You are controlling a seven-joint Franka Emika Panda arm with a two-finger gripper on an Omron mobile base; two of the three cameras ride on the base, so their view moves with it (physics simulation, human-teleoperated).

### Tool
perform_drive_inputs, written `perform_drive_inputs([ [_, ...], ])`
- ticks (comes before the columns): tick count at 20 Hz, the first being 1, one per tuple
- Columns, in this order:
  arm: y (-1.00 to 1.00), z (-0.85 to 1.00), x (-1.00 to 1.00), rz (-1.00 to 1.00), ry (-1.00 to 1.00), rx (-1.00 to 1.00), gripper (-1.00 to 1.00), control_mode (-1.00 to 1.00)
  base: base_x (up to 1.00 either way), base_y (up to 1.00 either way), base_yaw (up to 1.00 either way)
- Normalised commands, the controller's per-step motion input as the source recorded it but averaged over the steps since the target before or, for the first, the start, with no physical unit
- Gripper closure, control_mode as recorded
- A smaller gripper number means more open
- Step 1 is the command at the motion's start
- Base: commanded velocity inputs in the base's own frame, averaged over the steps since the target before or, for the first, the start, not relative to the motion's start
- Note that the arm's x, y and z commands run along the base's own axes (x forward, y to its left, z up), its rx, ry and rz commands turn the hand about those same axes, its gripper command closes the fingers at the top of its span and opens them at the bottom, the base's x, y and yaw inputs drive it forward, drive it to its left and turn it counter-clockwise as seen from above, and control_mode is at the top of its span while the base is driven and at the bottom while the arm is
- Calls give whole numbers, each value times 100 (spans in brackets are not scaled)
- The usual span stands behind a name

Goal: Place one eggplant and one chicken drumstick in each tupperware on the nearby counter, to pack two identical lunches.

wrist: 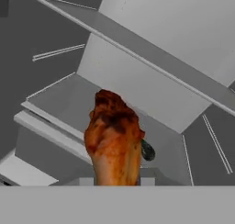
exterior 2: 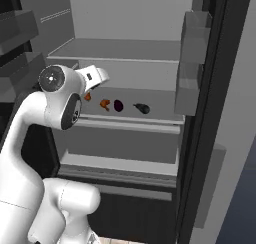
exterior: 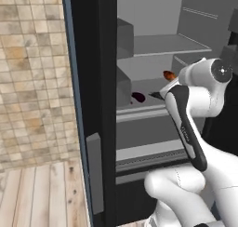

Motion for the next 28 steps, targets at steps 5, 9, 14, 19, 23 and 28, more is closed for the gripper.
perform_drive_inputs([
  [5,0,0,0,0,0,0,100,100,-50,0,-18],
  [9,0,0,0,0,0,0,100,100,-76,0,-15],
  [14,0,0,0,0,0,0,100,100,-77,0,-10],
  [19,0,0,0,0,0,0,100,100,-48,0,7],
  [23,0,0,0,0,0,0,100,100,-23,0,40],
  [28,0,0,0,0,0,0,100,100,-13,0,53],
])
